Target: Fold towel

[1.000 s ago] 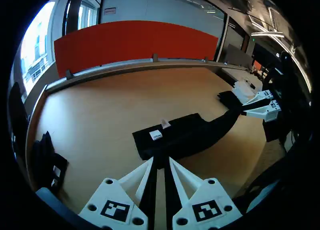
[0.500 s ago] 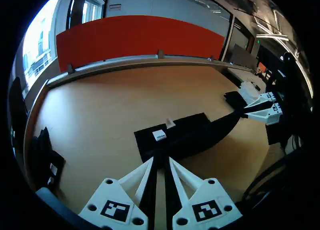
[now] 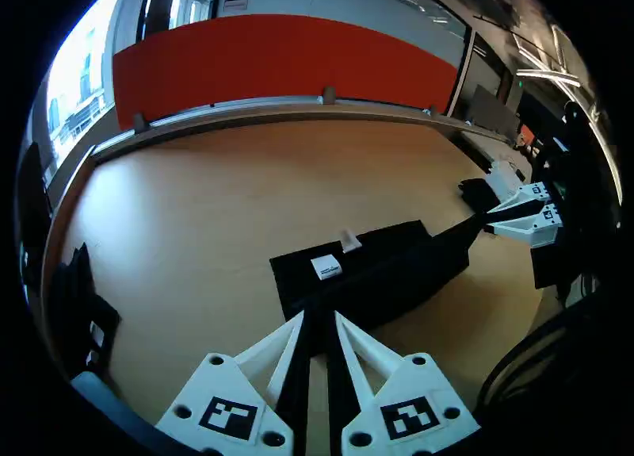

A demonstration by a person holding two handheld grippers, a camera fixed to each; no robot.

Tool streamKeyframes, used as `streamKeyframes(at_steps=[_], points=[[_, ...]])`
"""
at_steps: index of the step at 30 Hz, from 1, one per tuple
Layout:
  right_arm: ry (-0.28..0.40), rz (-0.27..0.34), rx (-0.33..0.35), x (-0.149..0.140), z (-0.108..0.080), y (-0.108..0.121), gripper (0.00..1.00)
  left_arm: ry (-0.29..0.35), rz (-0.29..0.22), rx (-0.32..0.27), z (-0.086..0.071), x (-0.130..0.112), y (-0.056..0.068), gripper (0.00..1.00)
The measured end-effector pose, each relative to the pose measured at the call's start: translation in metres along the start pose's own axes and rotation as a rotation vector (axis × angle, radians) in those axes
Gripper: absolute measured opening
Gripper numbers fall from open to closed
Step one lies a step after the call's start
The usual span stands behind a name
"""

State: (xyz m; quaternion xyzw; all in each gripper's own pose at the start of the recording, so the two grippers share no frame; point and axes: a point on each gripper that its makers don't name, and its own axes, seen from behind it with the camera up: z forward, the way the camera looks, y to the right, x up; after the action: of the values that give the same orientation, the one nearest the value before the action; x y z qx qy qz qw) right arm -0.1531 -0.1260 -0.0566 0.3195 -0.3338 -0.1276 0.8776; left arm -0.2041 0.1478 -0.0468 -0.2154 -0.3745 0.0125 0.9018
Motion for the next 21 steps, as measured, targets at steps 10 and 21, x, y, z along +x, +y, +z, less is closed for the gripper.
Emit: streamKeyframes(at_steps=[10,21], points=[[-0.027,0.003,-0.003,-0.006,0.017,0.011,0.14,-0.004,0.023,0.001,0.024,0.007,-0.006,0.12],[-0.053,0.016,0.001,-0.015,0.033,0.021,0.14,-0.026,0.048,-0.001,0.045,0.004,-0.012,0.12]])
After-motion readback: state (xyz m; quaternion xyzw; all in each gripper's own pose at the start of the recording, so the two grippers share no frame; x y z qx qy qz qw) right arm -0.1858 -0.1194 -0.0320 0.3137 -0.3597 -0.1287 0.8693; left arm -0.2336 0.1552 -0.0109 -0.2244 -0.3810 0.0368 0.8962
